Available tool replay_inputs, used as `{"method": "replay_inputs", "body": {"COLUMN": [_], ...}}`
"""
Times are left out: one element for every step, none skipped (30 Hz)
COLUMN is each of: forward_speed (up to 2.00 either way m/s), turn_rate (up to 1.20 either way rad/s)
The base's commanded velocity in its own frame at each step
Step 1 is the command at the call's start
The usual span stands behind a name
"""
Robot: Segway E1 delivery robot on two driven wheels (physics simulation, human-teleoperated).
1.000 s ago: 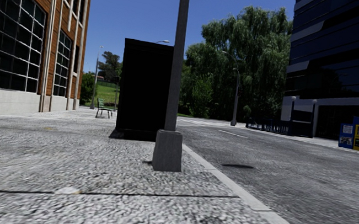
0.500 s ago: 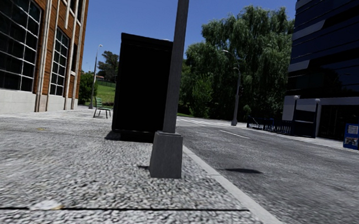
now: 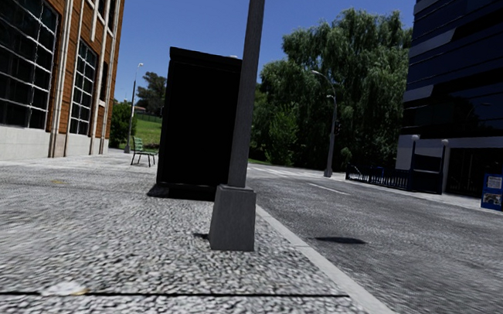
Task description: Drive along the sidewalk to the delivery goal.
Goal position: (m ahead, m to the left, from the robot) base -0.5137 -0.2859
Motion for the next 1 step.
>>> {"method": "replay_inputs", "body": {"forward_speed": [0.00], "turn_rate": [0.00]}}
